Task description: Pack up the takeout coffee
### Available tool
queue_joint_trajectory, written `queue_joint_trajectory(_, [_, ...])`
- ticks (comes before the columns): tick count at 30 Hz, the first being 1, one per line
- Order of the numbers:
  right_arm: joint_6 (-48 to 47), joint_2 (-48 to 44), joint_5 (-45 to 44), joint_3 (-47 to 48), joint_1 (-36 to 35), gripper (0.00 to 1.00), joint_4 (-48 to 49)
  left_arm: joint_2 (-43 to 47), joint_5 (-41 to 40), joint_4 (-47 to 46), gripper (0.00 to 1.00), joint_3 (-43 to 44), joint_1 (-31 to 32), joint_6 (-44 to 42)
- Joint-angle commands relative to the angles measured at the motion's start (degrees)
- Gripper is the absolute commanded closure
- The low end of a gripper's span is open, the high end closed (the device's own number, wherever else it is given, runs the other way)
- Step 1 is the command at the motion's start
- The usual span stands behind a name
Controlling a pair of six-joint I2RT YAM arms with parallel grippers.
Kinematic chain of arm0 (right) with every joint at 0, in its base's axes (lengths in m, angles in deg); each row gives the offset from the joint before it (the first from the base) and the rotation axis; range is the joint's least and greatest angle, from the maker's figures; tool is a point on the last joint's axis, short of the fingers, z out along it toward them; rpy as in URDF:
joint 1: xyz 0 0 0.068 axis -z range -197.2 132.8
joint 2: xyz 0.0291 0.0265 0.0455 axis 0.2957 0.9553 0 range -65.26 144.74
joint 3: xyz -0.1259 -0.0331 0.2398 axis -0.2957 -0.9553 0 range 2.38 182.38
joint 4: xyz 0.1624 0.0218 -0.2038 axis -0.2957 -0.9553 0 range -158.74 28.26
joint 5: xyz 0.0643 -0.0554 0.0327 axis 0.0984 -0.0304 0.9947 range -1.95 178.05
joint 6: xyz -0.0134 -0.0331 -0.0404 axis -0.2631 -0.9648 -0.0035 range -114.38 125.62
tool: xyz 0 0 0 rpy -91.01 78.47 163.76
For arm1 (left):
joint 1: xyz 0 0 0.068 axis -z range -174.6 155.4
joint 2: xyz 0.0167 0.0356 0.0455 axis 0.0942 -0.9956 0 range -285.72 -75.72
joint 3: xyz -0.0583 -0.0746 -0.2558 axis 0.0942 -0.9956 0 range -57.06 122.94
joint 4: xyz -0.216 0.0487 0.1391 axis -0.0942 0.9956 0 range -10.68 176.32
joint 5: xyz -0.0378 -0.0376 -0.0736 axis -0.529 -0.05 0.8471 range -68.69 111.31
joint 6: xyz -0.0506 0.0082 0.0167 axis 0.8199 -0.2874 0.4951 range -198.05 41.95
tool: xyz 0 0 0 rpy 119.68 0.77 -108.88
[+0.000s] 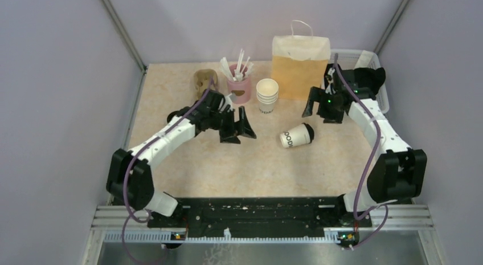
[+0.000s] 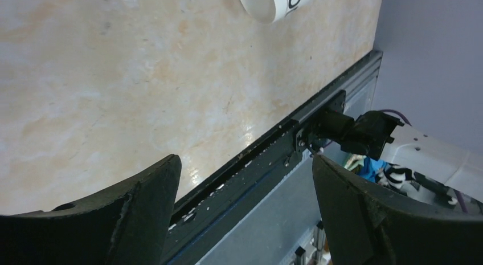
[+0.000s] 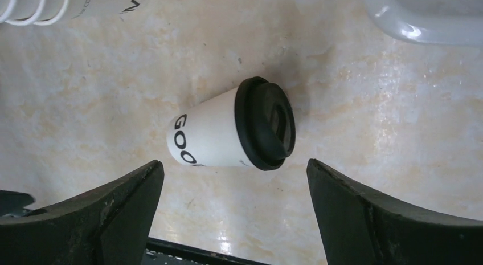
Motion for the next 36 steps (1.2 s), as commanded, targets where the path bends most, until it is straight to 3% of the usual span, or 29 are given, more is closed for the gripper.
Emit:
queue_joint_trajectory(1, [-0.48, -3.75, 10.51, -6.39, 5.51, 0.07, 8.99, -6.53, 7.52, -10.53, 0.12, 0.57, 4.57, 3.16])
queue_joint_trajectory(9, [-0.28, -2.37, 18.04, -15.94, 8.55, 0.23, 17.51, -20.41, 9.62, -24.08, 0.29, 4.59, 12.67, 11.09])
queue_joint_trajectory(17, [-3.68, -1.21, 15.21, -19.62, 8.51, 0.26, 20.21, -30.84, 10.32, -35.26, 0.38, 6.09, 14.48, 19.48])
queue_joint_trajectory(22, [-3.80, -1.84, 15.05, -19.21, 8.19, 0.44, 17.77, -35.25, 10.79, -39.70, 0.44, 6.52, 14.48, 23.43])
queue_joint_trajectory(25, [-2.56, -3.44, 15.66, -19.93, 7.11, 0.50, 16.95, -37.00, 10.79, -40.90, 0.47, 7.33, 14.48, 24.26])
queue_joint_trajectory(33, [1.93, -9.36, 14.48, -19.25, 2.52, 0.51, 13.54, -38.81, 10.59, -41.33, 0.54, 6.49, 14.57, 24.54])
queue_joint_trajectory(35, [2.31, -9.81, 7.49, -17.31, 2.55, 0.48, 10.16, -38.33, 10.54, -40.99, 0.54, 5.87, 14.48, 24.08])
queue_joint_trajectory(36, [2.34, -9.82, 2.89, -15.58, 3.09, 0.42, 6.19, -37.74, 10.13, -40.10, 0.52, 5.76, 14.53, 23.12])
